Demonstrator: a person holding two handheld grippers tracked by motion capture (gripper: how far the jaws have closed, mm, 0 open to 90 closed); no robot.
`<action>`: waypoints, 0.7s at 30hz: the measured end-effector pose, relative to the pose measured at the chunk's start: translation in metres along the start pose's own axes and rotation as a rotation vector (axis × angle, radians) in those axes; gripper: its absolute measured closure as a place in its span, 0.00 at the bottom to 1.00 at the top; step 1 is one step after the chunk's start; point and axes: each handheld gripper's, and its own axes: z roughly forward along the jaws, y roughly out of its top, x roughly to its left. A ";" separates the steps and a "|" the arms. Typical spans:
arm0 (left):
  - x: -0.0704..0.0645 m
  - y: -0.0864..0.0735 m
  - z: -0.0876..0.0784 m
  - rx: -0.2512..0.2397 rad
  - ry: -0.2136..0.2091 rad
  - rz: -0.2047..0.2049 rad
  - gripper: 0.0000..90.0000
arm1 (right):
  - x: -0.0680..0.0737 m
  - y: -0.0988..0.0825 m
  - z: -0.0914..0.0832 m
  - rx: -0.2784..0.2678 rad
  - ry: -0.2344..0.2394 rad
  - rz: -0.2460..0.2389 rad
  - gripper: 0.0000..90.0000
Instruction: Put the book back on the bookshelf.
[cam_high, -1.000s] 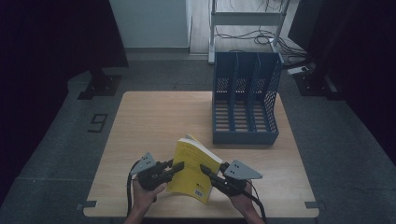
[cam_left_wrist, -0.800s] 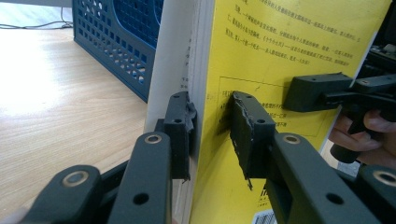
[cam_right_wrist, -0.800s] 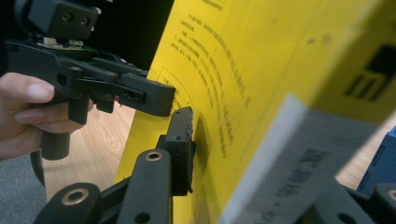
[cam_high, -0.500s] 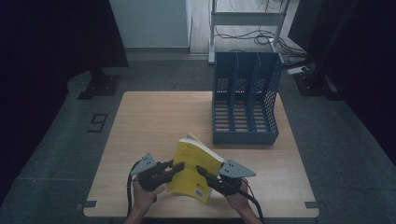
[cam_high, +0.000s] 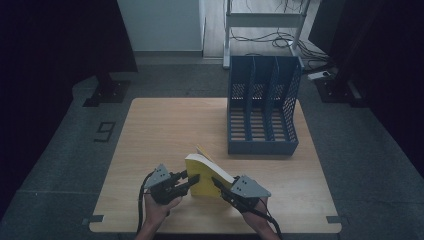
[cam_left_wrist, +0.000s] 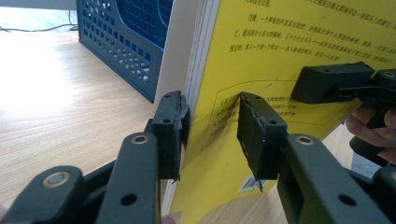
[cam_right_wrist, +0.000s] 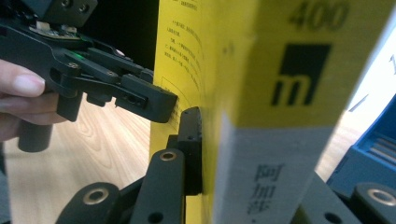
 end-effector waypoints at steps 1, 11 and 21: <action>0.000 0.000 0.000 0.000 0.000 0.000 0.68 | -0.001 0.000 0.000 0.000 0.004 0.005 0.83; -0.001 0.000 0.000 0.000 0.002 0.000 0.68 | -0.003 0.000 0.000 0.000 0.016 0.028 0.81; -0.003 0.001 0.000 0.004 0.018 0.021 0.70 | -0.009 0.004 0.008 0.000 0.058 0.070 0.76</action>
